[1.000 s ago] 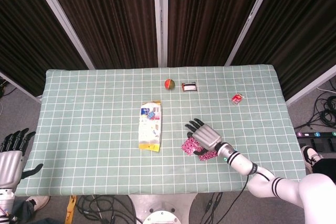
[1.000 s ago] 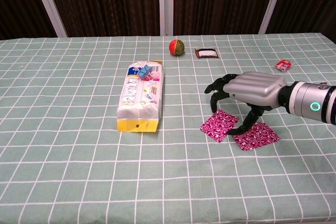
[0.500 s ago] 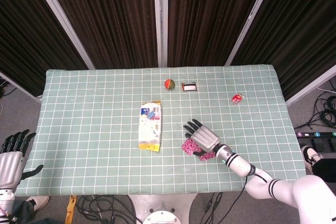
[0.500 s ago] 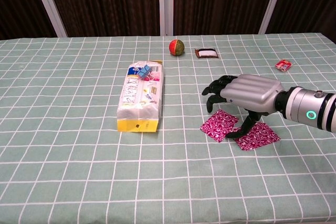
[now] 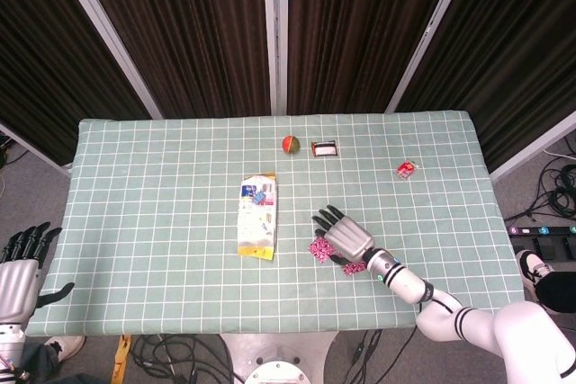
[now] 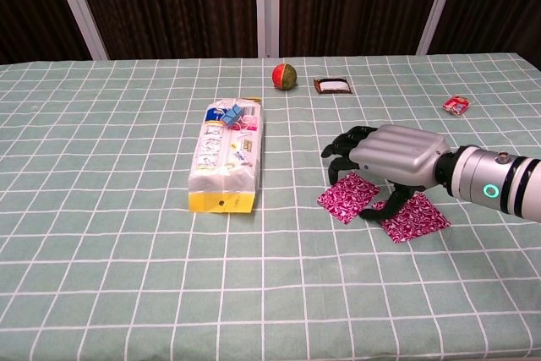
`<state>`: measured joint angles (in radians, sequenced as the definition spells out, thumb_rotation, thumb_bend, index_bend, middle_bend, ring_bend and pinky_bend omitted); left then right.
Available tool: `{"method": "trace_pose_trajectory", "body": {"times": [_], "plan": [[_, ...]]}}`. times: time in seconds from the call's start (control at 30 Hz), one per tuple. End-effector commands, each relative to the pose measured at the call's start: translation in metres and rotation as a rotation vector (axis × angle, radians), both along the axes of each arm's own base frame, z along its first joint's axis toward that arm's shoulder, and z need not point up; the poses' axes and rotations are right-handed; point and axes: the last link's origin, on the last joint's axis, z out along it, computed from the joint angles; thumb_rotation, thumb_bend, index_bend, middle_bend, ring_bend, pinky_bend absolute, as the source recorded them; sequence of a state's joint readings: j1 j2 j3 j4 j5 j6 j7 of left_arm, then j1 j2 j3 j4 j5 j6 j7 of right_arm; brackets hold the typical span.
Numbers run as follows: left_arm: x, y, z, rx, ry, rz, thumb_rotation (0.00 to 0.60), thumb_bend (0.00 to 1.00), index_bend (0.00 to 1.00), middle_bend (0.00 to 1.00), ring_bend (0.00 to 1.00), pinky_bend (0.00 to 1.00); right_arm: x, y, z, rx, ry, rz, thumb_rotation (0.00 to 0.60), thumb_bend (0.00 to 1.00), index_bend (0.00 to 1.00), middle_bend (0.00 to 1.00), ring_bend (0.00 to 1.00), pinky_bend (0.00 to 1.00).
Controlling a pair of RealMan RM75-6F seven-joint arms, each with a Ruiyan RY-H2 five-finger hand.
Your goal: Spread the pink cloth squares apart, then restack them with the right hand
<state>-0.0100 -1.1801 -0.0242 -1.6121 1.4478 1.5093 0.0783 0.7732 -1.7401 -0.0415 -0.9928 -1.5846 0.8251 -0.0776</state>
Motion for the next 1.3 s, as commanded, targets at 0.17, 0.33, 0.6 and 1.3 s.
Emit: {"method": "trace_pose_trajectory", "body": {"times": [0.17, 0.33, 0.6, 1.3], "plan": [[0.0, 0.001, 0.0, 0.0, -0.001, 0.0, 0.6, 0.02, 0.2, 0.19, 0.1, 0.12, 0.001, -0.001, -0.002, 0.004, 0.006, -0.002, 0.477, 0.14, 0.26, 0.07, 0.0, 0.0], [-0.001, 0.0, 0.0, 0.0, -0.003, 0.002, 0.6, 0.02, 0.2, 0.19, 0.1, 0.12, 0.002, -0.001, -0.003, 0.001, 0.004, -0.004, 0.484, 0.14, 0.29, 0.07, 0.0, 0.0], [-0.002, -0.001, 0.0, 0.001, -0.006, -0.001, 0.6, 0.02, 0.19, 0.19, 0.1, 0.12, 0.002, -0.003, 0.005, -0.041, -0.034, -0.021, 0.504, 0.14, 0.37, 0.07, 0.0, 0.0], [-0.002, 0.002, -0.002, -0.002, -0.015, -0.025, 0.6, 0.02, 0.19, 0.19, 0.1, 0.12, -0.03, 0.027, 0.058, -0.081, -0.087, -0.214, 0.489, 0.14, 0.35, 0.07, 0.0, 0.0]]}}
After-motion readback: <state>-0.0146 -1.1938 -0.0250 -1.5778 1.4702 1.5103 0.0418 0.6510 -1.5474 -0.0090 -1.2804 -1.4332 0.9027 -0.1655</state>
